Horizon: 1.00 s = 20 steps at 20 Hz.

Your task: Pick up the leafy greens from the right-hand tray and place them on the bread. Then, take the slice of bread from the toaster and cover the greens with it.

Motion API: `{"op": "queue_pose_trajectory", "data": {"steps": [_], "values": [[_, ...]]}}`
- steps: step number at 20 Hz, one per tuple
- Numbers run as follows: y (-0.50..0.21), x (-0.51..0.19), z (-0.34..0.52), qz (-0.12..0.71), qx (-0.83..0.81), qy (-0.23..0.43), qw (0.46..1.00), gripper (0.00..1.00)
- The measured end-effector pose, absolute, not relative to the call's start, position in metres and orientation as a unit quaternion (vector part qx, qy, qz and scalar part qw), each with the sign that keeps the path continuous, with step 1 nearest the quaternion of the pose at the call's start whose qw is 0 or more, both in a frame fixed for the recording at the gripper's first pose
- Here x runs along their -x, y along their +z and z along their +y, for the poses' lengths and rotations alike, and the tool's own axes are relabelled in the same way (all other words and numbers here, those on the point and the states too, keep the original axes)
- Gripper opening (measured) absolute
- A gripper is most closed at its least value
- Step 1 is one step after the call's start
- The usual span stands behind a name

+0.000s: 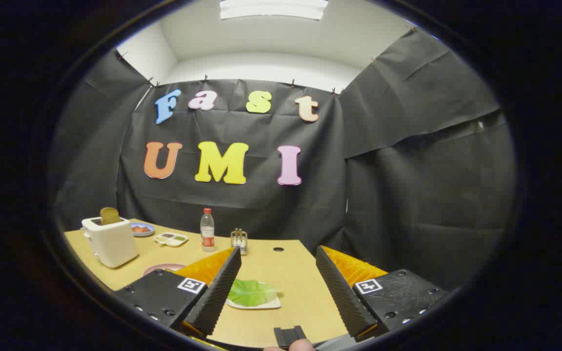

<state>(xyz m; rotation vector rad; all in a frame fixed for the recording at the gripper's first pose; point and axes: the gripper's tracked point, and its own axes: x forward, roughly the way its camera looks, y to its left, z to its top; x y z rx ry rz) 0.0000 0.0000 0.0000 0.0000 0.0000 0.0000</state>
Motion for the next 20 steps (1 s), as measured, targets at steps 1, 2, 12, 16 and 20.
{"op": "queue_pose_trajectory", "data": {"steps": [1,2,12,16,20], "values": [[0.001,0.000,-0.001,-0.002,0.002,-0.002,1.000,0.95],[0.002,0.001,-0.001,-0.003,0.003,-0.003,1.000,0.95],[-0.013,-0.004,0.004,0.015,-0.006,0.005,1.000,0.95],[-0.025,-0.010,0.007,0.032,-0.015,0.011,0.999,0.95],[-0.035,-0.017,0.005,0.048,-0.028,0.011,0.998,0.95]]}}
